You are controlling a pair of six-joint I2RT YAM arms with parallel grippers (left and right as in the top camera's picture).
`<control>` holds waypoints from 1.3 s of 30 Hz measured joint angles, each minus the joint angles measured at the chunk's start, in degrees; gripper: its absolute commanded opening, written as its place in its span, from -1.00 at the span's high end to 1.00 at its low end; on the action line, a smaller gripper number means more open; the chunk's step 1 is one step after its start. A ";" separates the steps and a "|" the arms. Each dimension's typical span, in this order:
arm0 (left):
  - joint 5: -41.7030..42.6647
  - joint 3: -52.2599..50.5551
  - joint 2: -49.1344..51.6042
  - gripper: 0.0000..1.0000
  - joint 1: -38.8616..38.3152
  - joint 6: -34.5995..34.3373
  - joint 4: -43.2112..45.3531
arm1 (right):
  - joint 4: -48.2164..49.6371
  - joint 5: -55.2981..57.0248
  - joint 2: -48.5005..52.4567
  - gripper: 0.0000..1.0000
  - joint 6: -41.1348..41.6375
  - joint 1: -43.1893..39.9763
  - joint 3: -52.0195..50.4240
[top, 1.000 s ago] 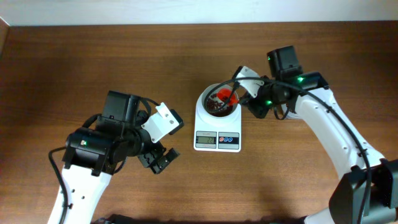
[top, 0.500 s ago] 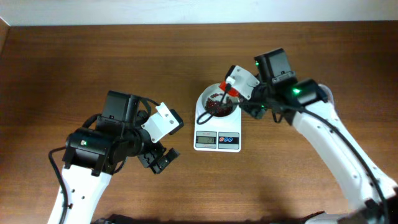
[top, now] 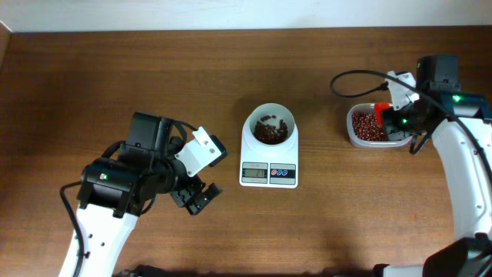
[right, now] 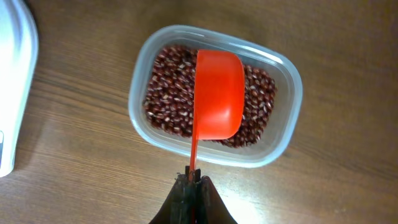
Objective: Scoop and weigh 50g on scale
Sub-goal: 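Dip the orange scoop into the red beans with the right gripper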
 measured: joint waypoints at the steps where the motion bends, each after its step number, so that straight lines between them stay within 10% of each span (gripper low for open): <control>1: 0.00 0.00 0.00 -0.98 -0.02 0.02 0.00 | -0.15 0.70 0.46 0.92 0.48 -0.37 -0.02; 39: 0.00 0.00 0.00 -0.98 0.00 0.02 -0.02 | 1.29 -31.91 13.79 0.92 -1.64 -22.36 -3.28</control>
